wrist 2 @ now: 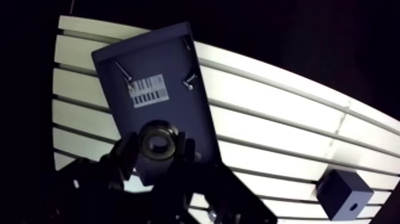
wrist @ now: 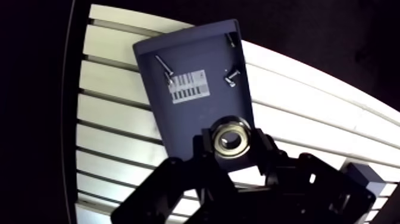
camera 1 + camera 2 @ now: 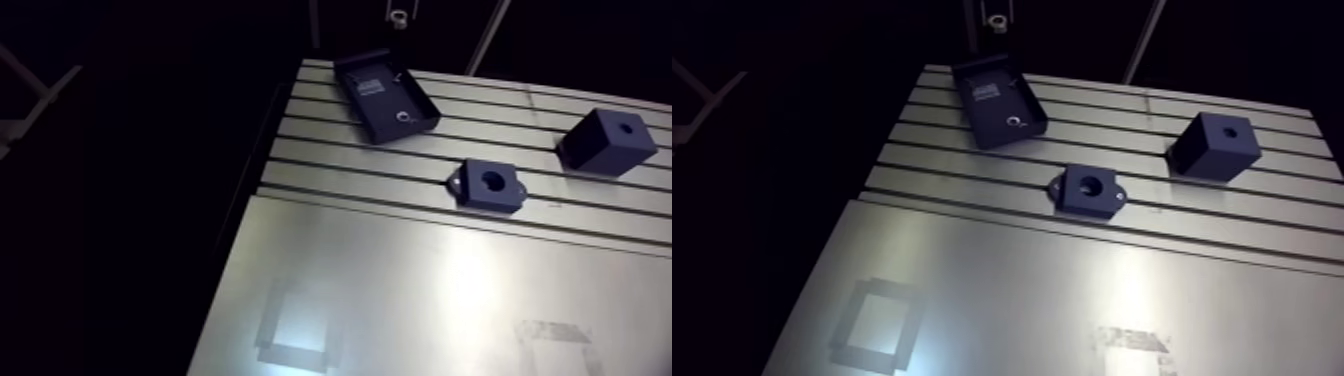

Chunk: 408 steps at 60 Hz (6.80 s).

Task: Pick up the bearing and press it into the housing until flush.

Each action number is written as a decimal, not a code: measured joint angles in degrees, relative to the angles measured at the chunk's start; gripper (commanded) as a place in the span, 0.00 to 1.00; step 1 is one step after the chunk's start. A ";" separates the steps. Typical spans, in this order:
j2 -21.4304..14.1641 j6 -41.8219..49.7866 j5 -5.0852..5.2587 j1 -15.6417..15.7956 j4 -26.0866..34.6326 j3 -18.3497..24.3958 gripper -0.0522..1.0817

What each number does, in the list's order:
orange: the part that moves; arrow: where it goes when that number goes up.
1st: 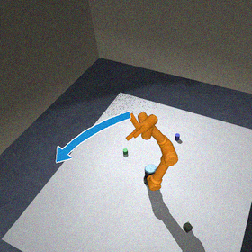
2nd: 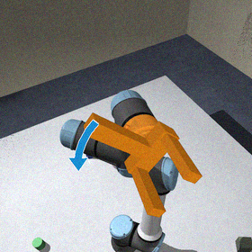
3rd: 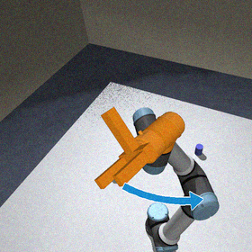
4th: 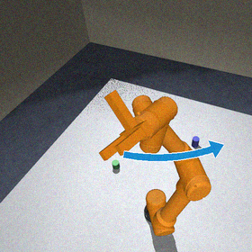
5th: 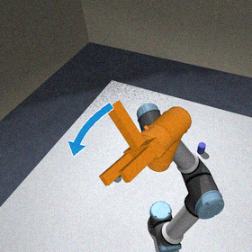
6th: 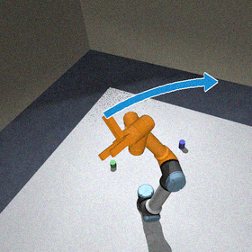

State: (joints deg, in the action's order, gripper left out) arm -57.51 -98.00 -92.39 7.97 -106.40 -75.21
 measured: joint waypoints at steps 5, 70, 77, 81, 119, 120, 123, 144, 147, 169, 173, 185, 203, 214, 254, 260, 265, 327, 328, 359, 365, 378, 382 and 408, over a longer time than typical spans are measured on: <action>-1.77 0.25 -0.04 -0.80 -0.09 -1.42 0.56; -19.16 0.36 -0.14 -12.55 -8.29 -29.01 0.56; -19.28 0.15 -0.17 -13.09 -9.69 -30.75 0.56; -19.31 0.09 -0.17 -13.40 -10.24 -31.51 0.56; -19.30 -2.22 -0.11 -16.35 -14.44 -36.70 0.56; -19.29 -2.33 -0.10 -16.39 -14.52 -36.83 0.56; -19.25 -2.69 -0.08 -16.55 -14.86 -37.30 0.56; -18.83 -3.89 0.03 -17.51 -18.02 -40.08 0.56; -18.78 -3.94 0.04 -17.55 -18.28 -40.34 0.56; -18.65 -4.07 0.14 -17.46 -19.92 -41.91 0.56; -18.65 -4.12 0.14 -17.46 -20.30 -42.27 0.56; -18.90 -4.64 0.09 -17.46 -21.55 -43.45 0.56; -19.21 -4.89 0.08 -17.46 -22.07 -44.32 0.56; -19.24 -4.94 0.11 -17.47 -22.13 -44.61 0.56; -18.73 -4.80 0.06 -17.53 -22.15 -44.72 0.56; -18.65 -4.79 0.08 -17.51 -22.17 -44.72 0.56; -18.58 -4.78 0.10 -17.49 -22.19 -44.71 0.56; -18.22 -4.87 0.24 -17.32 -24.39 -44.91 0.56; -18.23 -4.87 0.24 -17.32 -24.39 -44.92 0.56; -18.26 -4.87 0.22 -17.49 -24.37 -45.18 0.56; -18.28 -4.87 0.23 -17.50 -24.34 -45.21 0.56; -18.29 -4.87 0.24 -17.48 -24.28 -45.25 0.56; -18.28 -4.88 0.23 -17.48 -24.27 -45.24 0.56; -18.29 -4.87 0.25 -17.41 -24.26 -45.39 0.56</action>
State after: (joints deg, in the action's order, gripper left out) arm -75.80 -102.88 -92.13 -9.44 -130.67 -120.60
